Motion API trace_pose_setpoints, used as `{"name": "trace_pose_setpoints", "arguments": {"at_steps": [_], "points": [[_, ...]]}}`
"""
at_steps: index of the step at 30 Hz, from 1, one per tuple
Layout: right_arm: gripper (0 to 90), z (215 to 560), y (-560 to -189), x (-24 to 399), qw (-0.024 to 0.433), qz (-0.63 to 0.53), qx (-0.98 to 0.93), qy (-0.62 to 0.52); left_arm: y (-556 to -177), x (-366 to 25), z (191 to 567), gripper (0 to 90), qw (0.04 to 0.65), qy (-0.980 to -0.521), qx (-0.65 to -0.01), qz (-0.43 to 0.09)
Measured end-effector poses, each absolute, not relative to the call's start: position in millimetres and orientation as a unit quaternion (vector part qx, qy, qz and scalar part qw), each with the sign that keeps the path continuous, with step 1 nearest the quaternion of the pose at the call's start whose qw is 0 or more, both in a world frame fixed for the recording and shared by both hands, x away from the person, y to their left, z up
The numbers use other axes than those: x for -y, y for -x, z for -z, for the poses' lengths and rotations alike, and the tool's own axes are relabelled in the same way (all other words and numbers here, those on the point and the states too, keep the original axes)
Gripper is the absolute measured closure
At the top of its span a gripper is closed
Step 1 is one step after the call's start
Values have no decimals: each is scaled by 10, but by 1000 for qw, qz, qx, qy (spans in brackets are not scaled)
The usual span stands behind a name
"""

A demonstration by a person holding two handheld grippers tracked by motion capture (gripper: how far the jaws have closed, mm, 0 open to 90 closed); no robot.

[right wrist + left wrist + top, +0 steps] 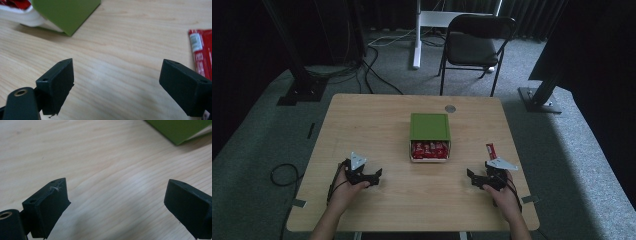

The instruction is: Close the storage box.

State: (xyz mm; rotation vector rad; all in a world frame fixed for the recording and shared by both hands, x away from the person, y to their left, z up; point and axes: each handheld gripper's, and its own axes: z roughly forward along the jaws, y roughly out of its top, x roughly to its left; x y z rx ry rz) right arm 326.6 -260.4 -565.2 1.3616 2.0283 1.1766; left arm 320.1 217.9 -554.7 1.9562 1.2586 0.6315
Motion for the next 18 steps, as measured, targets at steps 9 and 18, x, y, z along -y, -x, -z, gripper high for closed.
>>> {"name": "trace_pose_setpoints", "arguments": {"at_steps": [9, 18], "points": [[125, 5674, -3170, 2657, 209, -395, -751, -487, -3146, -2370, 5611, 60, 338, -749, -517, -240], [124, 5687, -3151, 2658, 201, -375, -765, -484, -3109, -2471, 5630, 60, 307, -746, -540, -240]]}}
